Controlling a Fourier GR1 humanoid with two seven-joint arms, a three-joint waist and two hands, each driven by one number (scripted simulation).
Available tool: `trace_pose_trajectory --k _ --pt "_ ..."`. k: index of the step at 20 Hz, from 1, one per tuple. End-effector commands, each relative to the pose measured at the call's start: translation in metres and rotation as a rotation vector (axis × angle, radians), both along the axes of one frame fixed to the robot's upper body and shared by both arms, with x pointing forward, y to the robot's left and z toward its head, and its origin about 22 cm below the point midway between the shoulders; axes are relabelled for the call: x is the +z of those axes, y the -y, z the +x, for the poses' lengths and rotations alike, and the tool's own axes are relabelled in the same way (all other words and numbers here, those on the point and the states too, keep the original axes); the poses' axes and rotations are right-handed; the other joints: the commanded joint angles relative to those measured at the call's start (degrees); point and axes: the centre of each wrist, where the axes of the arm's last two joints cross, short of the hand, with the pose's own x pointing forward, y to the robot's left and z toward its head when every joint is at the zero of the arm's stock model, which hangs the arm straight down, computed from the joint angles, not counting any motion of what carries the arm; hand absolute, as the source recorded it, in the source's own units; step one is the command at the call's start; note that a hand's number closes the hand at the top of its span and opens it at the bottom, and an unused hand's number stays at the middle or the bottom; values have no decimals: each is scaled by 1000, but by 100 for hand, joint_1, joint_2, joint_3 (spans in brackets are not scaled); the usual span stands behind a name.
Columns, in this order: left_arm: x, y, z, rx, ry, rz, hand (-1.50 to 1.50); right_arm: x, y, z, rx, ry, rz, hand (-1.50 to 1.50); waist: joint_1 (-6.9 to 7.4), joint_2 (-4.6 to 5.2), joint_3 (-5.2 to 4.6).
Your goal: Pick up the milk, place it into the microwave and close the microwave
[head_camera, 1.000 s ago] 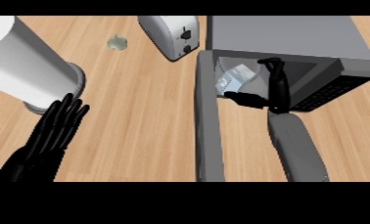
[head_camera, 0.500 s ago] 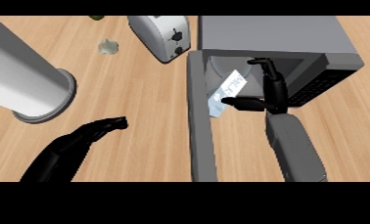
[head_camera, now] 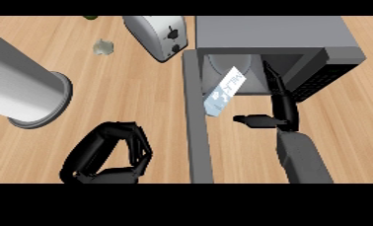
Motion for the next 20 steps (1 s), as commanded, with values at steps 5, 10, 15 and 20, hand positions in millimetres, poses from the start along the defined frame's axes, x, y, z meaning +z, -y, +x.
trace_pose_trajectory --k 5,10,15,20 --pt "-27 50 17 -185 -52 151 150 -1 19 -57 -2 -28 -13 -150 -135 -6 3" --pt "-49 94 5 -229 -58 184 150 32 29 -81 4 9 -21 -150 -91 2 4" --pt "-60 121 2 -324 -113 160 150 46 58 -124 -9 17 -12 -150 -105 6 6" --pt "-83 160 -11 -377 -85 267 150 64 69 -134 1 45 -10 -150 -163 22 5"
